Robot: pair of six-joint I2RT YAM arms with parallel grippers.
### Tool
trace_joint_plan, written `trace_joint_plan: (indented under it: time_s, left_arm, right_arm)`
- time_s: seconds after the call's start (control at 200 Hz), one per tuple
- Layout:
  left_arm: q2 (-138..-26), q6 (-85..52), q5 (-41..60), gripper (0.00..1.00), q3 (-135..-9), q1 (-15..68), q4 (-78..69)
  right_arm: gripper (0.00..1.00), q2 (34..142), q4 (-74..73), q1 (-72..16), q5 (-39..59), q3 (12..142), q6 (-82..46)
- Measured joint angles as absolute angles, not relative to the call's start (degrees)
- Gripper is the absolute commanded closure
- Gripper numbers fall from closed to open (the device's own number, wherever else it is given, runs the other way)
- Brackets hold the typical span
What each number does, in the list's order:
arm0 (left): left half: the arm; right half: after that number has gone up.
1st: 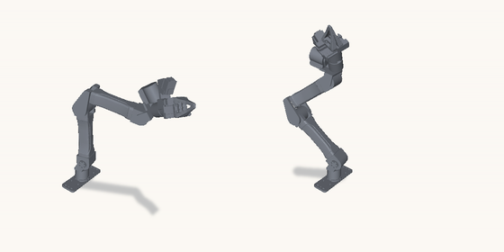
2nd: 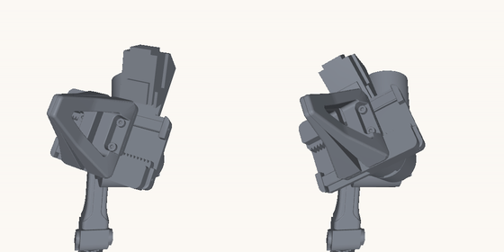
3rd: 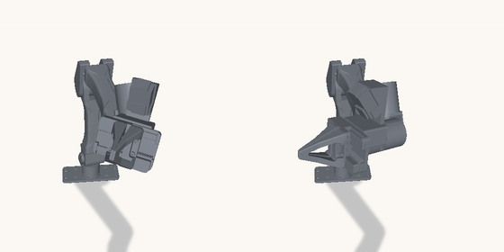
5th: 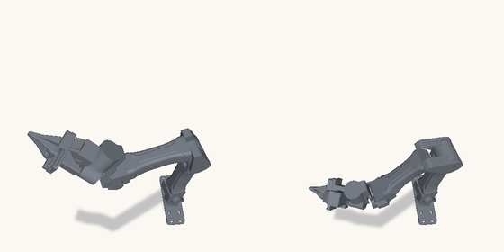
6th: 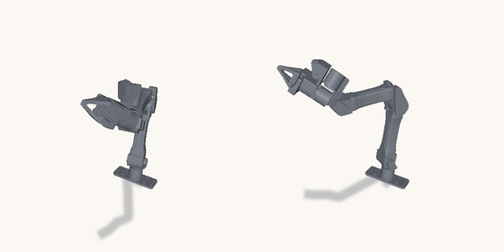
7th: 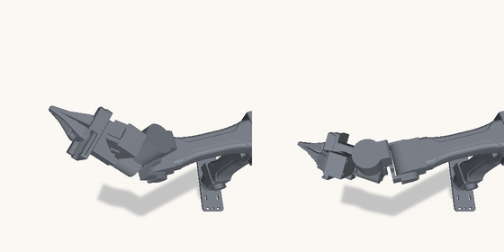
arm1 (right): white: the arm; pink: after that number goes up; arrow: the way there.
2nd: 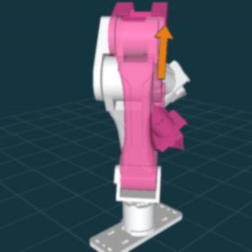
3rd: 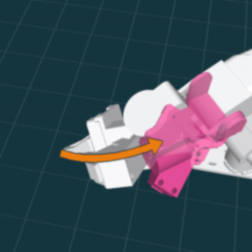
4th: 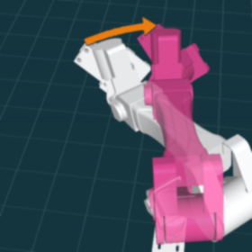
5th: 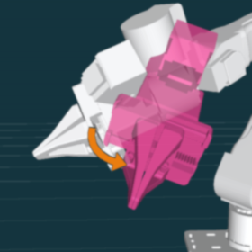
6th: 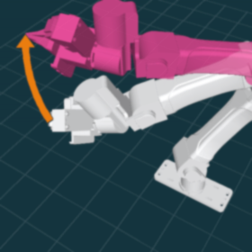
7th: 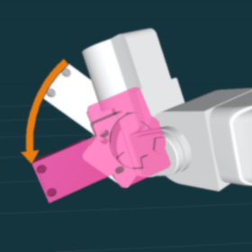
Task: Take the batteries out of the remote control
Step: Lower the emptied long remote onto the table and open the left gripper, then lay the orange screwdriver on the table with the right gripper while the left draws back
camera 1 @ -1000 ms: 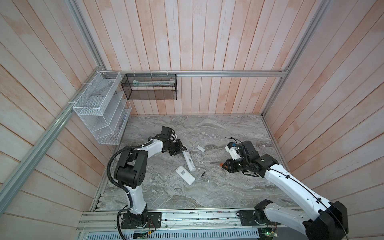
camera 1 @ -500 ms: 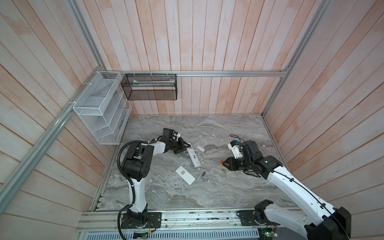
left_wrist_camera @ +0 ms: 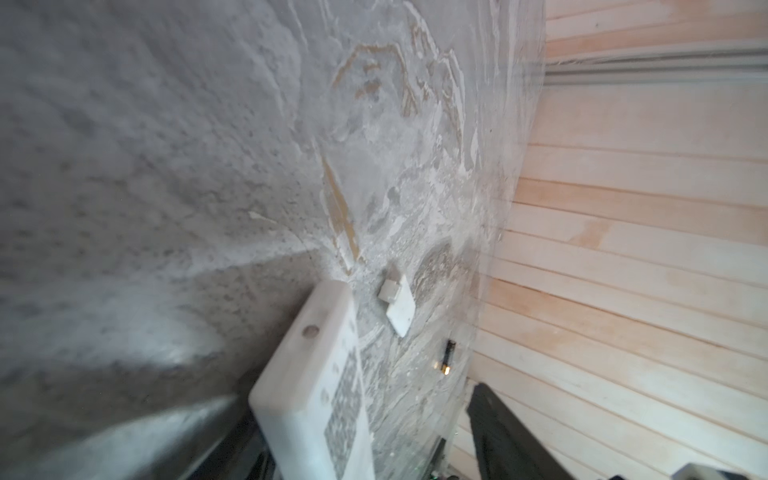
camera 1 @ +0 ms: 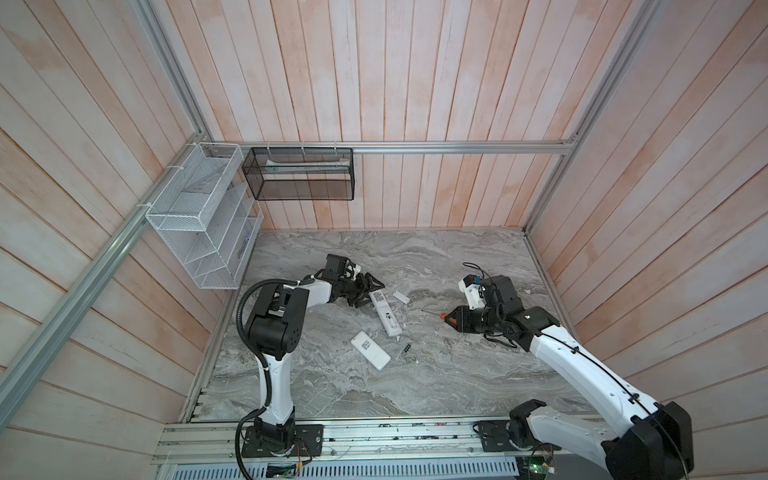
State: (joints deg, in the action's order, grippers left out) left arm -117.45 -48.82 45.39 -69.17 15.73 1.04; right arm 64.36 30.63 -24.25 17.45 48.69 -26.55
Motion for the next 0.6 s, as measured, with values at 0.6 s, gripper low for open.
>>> trace_joint_plan:
  time_s: [0.6]
  left_arm:
    - [-93.8,-42.9,35.6,0.0,-65.7,15.3,18.7]
  right_arm:
    - [1.0,71.6,7.8,-21.6,10.2,43.1,-36.1]
